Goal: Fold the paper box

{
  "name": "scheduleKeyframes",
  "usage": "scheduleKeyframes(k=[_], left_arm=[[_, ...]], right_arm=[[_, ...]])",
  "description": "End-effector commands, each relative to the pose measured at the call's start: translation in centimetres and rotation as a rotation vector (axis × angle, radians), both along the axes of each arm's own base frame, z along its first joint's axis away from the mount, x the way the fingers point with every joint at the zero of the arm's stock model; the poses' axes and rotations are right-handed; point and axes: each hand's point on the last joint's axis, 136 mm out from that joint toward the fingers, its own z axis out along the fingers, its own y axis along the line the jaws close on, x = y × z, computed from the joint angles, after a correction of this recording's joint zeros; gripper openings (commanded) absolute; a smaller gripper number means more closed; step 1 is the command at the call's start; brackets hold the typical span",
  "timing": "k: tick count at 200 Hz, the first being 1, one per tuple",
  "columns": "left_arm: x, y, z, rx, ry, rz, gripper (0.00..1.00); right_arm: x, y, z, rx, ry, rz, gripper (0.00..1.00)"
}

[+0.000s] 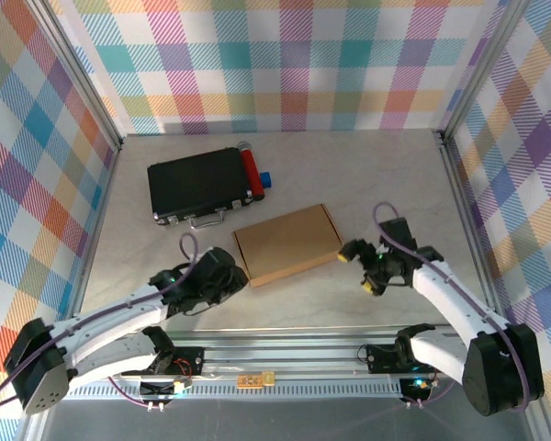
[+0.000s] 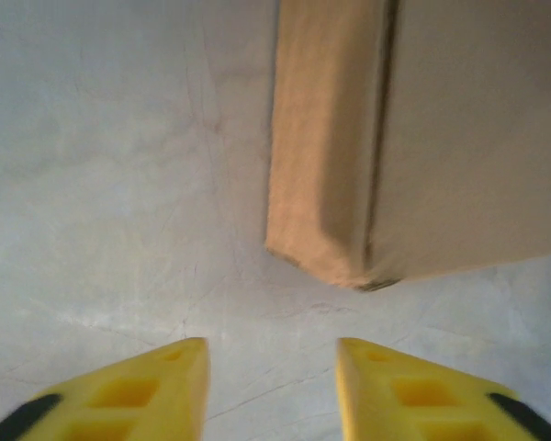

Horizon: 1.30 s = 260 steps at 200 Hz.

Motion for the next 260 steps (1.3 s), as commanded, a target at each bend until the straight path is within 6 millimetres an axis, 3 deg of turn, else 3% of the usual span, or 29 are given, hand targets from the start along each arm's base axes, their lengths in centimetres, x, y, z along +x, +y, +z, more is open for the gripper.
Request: scheduleKeyframes(k=[1, 20, 33, 38, 52, 65, 82, 101, 113, 126, 170, 180, 205, 221, 240, 249, 260], left_arm=[[2.2, 4.8, 5.4, 0.049, -0.115, 0.076, 1.00], [3.9, 9.9, 9.4, 0.120, -0.193, 0.159, 1.00], [4.1, 14.6, 11.7, 0.315, -0.226, 0.261, 1.00], [3.9, 16.8, 12.4, 0.430, -0.235, 0.319, 1.00], [2.4, 22.9, 13.3, 0.728, -0.241, 0.549, 1.00], [1.7, 25.6, 13.0, 0.906, -0.267, 0.645, 1.00], [4.2, 24.7, 10.0, 1.031, -0.355, 0.442, 1.00], [5.8, 23.8, 6.0, 0.939, -0.446, 0.414, 1.00], [6.7, 22.8, 3.6, 0.889, -0.492, 0.339, 1.00], [7.0, 23.2, 1.5, 0.868, -0.475, 0.334, 1.00], [13.1, 21.6, 0.7, 0.738, -0.567, 0.189, 1.00], [14.7, 21.0, 0.4, 0.720, -0.592, 0.152, 1.00], [17.8, 20.3, 0.4, 0.677, -0.674, 0.145, 1.00], [18.5, 20.2, -0.3, 0.681, -0.716, 0.144, 1.00], [18.1, 18.1, -1.1, 0.677, -0.779, 0.044, 1.00], [17.9, 18.3, -1.0, 0.689, -0.835, 0.078, 1.00], [17.7, 19.2, -1.9, 0.695, -0.752, 0.110, 1.00]], right_arm=[[2.3, -3.6, 5.2, -0.248, -0.178, 0.069, 0.99], [4.8, -7.0, 11.5, -0.483, -0.375, 0.040, 0.99], [5.9, -10.2, 13.9, -0.668, -0.458, -0.051, 0.99], [6.5, -11.5, 14.1, -0.750, -0.498, -0.074, 0.99], [8.6, -12.1, 13.1, -0.877, -0.641, 0.007, 0.99], [9.6, -12.9, 10.8, -0.963, -0.701, 0.011, 0.99], [10.8, -13.2, 6.5, -0.993, -0.688, 0.055, 0.99], [12.0, -12.3, 1.7, -0.933, -0.609, 0.173, 0.99], [12.8, -11.6, 0.2, -0.915, -0.633, 0.216, 0.99], [13.8, -10.9, -0.8, -0.866, -0.688, 0.224, 0.99], [17.0, -9.7, -0.2, -0.791, -0.860, 0.262, 0.99], [17.0, -10.2, -1.3, -0.751, -0.846, 0.255, 0.99], [16.5, -10.6, -0.9, -0.753, -0.921, 0.206, 0.99], [15.9, -11.4, -1.0, -0.779, -0.945, 0.148, 0.99], [15.7, -12.1, -1.1, -0.803, -0.923, 0.105, 0.99], [15.9, -12.1, -1.2, -0.802, -0.915, 0.113, 0.99], [16.3, -11.6, -1.3, -0.804, -0.899, 0.144, 0.99]])
